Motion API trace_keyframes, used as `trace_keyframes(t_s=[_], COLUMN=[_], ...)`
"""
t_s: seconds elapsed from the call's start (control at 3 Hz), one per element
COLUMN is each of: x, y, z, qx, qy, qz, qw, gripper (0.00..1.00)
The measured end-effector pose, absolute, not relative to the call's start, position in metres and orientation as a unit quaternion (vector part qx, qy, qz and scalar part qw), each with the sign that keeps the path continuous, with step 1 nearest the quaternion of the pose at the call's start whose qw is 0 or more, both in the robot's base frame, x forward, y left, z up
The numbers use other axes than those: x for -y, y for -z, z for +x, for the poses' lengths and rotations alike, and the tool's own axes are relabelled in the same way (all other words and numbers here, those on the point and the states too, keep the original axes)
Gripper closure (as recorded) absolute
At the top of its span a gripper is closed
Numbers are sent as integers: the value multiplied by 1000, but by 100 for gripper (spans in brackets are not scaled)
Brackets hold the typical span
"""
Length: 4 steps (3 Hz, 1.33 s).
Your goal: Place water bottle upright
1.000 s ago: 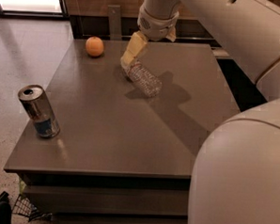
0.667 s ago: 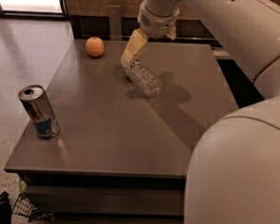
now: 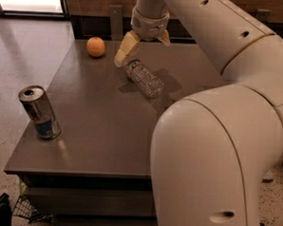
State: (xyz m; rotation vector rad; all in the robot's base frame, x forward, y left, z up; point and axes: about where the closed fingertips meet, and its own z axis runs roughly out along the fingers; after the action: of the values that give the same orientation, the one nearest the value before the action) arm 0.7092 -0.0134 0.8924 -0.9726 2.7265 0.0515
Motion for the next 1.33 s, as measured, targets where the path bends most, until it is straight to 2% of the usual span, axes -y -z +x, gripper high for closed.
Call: trace_keyframes(t_s=[1.33], x=[-4], y=[-846], z=[717], qx=[-944], qy=[-48], qz=[-321], qw=[59], gripper=[0])
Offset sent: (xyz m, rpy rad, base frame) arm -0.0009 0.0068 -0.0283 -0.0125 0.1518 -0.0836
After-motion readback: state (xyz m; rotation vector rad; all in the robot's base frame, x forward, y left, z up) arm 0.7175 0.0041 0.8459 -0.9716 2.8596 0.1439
